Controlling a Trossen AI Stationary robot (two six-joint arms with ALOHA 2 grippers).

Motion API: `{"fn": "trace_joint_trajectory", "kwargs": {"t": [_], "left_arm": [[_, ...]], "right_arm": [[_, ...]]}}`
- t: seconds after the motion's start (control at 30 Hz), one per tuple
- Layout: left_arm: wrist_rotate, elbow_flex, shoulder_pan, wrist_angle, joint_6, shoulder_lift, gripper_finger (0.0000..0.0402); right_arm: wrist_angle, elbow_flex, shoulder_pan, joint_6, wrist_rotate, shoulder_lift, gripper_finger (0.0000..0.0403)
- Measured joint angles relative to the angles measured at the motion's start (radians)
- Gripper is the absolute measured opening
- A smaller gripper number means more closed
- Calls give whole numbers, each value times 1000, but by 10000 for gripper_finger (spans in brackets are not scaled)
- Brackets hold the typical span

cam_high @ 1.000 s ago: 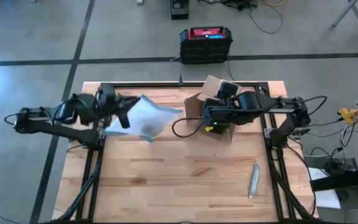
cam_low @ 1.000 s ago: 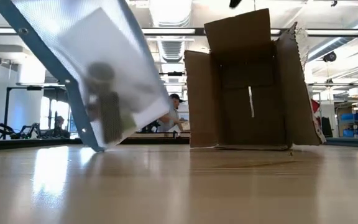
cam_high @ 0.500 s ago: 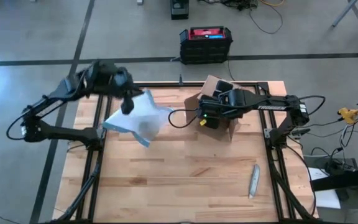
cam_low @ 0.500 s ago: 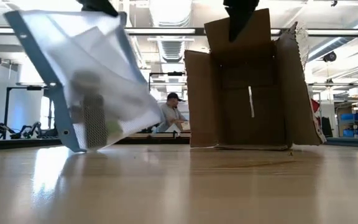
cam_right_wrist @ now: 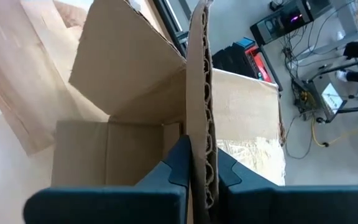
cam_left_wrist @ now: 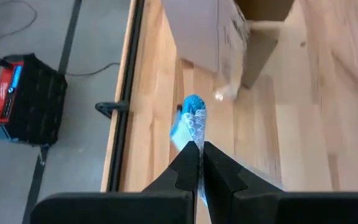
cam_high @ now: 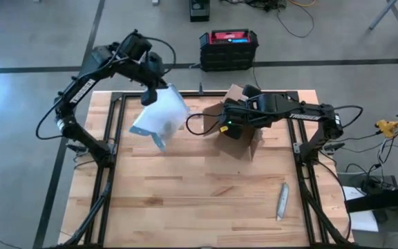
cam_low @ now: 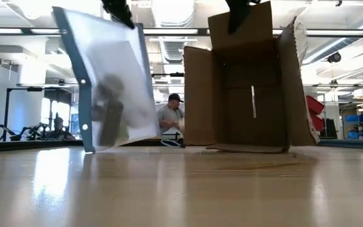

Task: Pack items into zip bag
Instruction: Close the blue transparent zip bag

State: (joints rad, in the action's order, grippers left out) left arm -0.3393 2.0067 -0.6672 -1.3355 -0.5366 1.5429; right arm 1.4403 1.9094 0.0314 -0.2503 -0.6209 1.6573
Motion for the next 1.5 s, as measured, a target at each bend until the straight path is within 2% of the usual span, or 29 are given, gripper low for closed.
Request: {"fn": "trace_joint_trajectory", "kwargs": {"t": [0.13, 0.27, 0.4, 0.53, 0.67, 0.8, 0.97, 1.17, 1.27, 1.37, 1.5], "left_arm": [[-101, 4, 74, 3, 50, -3, 0], [-100, -85, 207, 5, 105, -6, 0], [-95, -253, 345, 26, 150, -13, 0], [-67, -456, 435, 23, 182, -17, 0], [-63, -646, 467, 46, 265, -42, 0], [-64, -835, 475, 129, 361, -67, 0], [-65, -981, 476, 230, 419, -99, 0], [-19, -1065, 472, 495, 482, -163, 19], [4, -1079, 470, 609, 534, -187, 32], [51, -1078, 468, 640, 571, -202, 48], [153, -1073, 455, 633, 584, -254, 75]], "right_arm": [[32, -1, -1, -28, 8, 0, 1], [78, -1, -1, -48, 6, 0, 1], [88, -1, -1, -44, 1, 0, 1], [96, -1, -1, -28, 2, 0, 1], [94, -1, -1, -10, 32, 0, 0], [94, -1, -3, 58, 18, 0, 0], [95, -3, -3, 174, -134, 0, 0], [88, -3, 14, 275, -558, 0, 0], [87, -3, 29, 304, -692, -1, 0], [88, -3, 27, 296, -737, -6, 0], [89, -3, -4, 235, -697, -17, 0]]}}
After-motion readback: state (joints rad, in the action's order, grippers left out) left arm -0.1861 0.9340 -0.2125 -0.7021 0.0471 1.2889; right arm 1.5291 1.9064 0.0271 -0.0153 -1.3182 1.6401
